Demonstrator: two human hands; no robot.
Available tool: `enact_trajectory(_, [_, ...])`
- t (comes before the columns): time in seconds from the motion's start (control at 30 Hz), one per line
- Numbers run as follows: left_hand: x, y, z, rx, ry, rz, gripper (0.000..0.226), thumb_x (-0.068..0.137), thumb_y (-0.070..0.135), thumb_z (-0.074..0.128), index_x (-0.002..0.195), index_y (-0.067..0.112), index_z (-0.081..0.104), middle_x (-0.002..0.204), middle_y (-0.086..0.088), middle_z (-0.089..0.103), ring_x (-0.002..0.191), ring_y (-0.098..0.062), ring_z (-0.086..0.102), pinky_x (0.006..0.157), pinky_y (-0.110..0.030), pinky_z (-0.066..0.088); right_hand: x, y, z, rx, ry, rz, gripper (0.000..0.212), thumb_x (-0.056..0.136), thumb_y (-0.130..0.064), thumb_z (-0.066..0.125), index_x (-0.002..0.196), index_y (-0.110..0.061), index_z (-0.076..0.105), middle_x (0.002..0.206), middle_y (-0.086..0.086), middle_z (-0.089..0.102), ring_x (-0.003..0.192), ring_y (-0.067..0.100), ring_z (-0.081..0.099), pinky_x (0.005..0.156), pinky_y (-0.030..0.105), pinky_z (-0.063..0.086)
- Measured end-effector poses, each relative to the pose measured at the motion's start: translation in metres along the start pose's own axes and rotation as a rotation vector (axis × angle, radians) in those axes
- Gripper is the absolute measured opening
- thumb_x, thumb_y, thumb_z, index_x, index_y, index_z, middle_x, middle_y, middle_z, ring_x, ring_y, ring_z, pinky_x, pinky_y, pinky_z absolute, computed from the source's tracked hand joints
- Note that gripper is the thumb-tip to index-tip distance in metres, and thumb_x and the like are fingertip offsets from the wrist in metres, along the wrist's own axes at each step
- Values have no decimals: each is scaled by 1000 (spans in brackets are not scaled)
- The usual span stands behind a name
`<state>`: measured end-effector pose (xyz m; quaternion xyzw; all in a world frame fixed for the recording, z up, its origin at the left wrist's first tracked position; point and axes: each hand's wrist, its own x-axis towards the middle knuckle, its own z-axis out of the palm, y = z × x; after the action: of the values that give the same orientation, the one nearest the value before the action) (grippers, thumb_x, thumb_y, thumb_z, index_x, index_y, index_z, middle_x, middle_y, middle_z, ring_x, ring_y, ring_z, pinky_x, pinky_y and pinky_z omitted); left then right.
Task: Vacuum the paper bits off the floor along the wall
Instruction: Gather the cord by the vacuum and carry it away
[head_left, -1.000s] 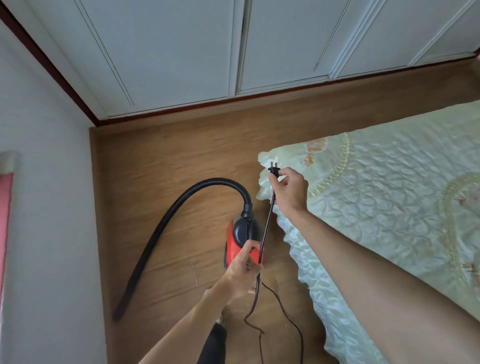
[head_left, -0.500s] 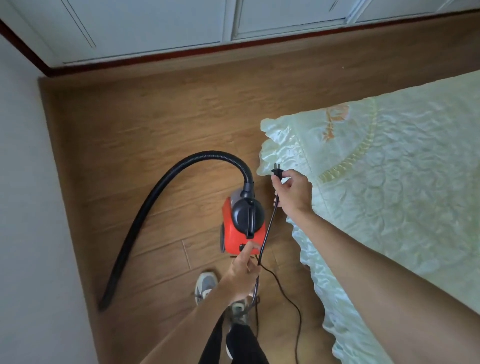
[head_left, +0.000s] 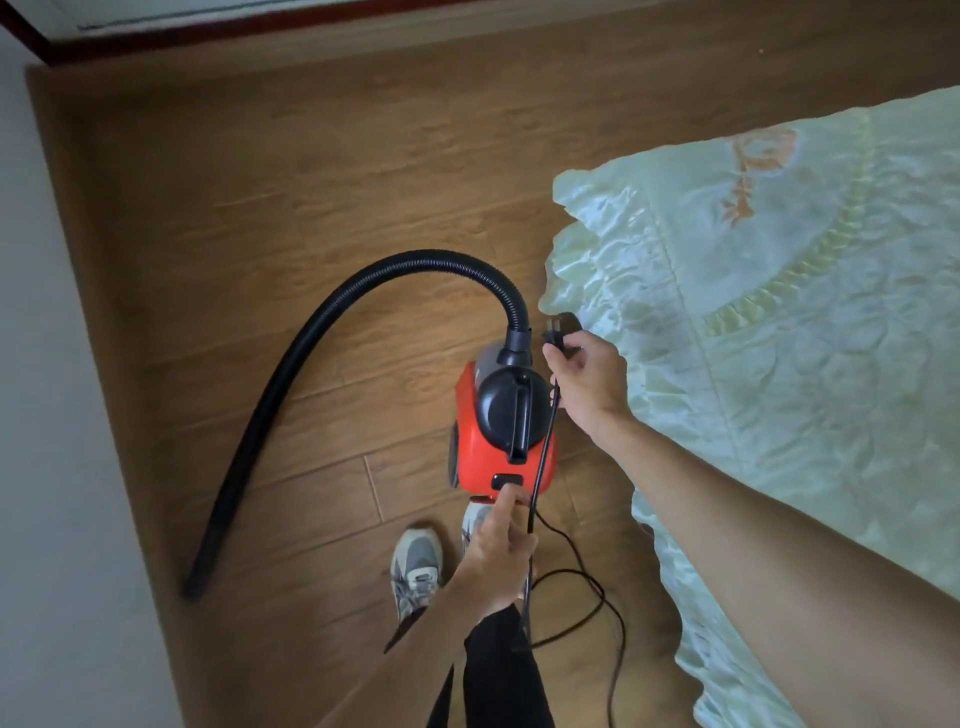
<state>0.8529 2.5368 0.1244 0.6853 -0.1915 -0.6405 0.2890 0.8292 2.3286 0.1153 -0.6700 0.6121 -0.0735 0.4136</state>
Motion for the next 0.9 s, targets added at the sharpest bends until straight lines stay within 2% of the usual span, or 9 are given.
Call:
enact_trajectory(0.13, [35, -20, 11, -10, 37, -19, 31, 97, -2, 43, 115, 22, 46, 70, 1, 42, 52, 0, 48, 51, -18, 47, 26, 37, 22, -19, -40, -15, 19, 90, -35, 66, 97, -18, 66, 72, 1, 64, 68, 21, 67, 63, 45, 60])
enact_trajectory(0.27, [73, -37, 23, 10, 76, -17, 33, 97, -2, 45, 120, 21, 45, 71, 2, 42, 59, -1, 49, 53, -8, 42, 53, 66, 42, -26, -67, -24, 19, 90, -35, 67, 99, -18, 65, 71, -5, 61, 69, 22, 66, 66, 47, 59])
enact_trajectory(0.37, [102, -54, 32, 22, 116, -26, 35, 94, -2, 45, 117, 25, 48, 67, 5, 43, 53, 3, 48, 52, -12, 42, 73, 84, 56, -38, -80, -31, 19, 90, -33, 69, 100, -17, 66, 68, -8, 56, 69, 22, 65, 66, 47, 59])
enact_trajectory(0.43, [119, -67, 37, 42, 142, -37, 36, 94, 2, 46, 114, 31, 48, 67, 9, 46, 56, -2, 48, 56, -19, 44, 83, 95, 66, -39, -86, -33, 17, 89, -31, 70, 97, -17, 67, 65, -9, 54, 69, 21, 64, 66, 48, 59])
enact_trajectory(0.57, [142, -92, 44, 65, 212, -79, 31, 92, 5, 50, 107, 30, 43, 68, 8, 45, 65, -12, 47, 63, -29, 43, 94, 112, 84, -55, -97, -43, 12, 88, -29, 70, 90, -17, 68, 63, -9, 57, 65, 20, 64, 69, 46, 58])
enact_trajectory(0.7, [153, -106, 45, 49, 251, -115, 26, 90, 7, 54, 105, 25, 42, 72, 4, 48, 70, -16, 49, 66, -31, 41, 101, 117, 94, -96, -99, -58, 15, 88, -29, 70, 92, -15, 71, 63, -13, 55, 63, 8, 55, 72, 34, 54])
enact_trajectory(0.9, [164, -107, 43, 6, 245, -110, 20, 93, 10, 55, 105, 20, 42, 68, 8, 52, 60, -10, 50, 60, -28, 40, 112, 118, 103, -92, -81, -33, 13, 86, -28, 73, 86, -15, 72, 62, -9, 59, 67, 15, 62, 72, 37, 56])
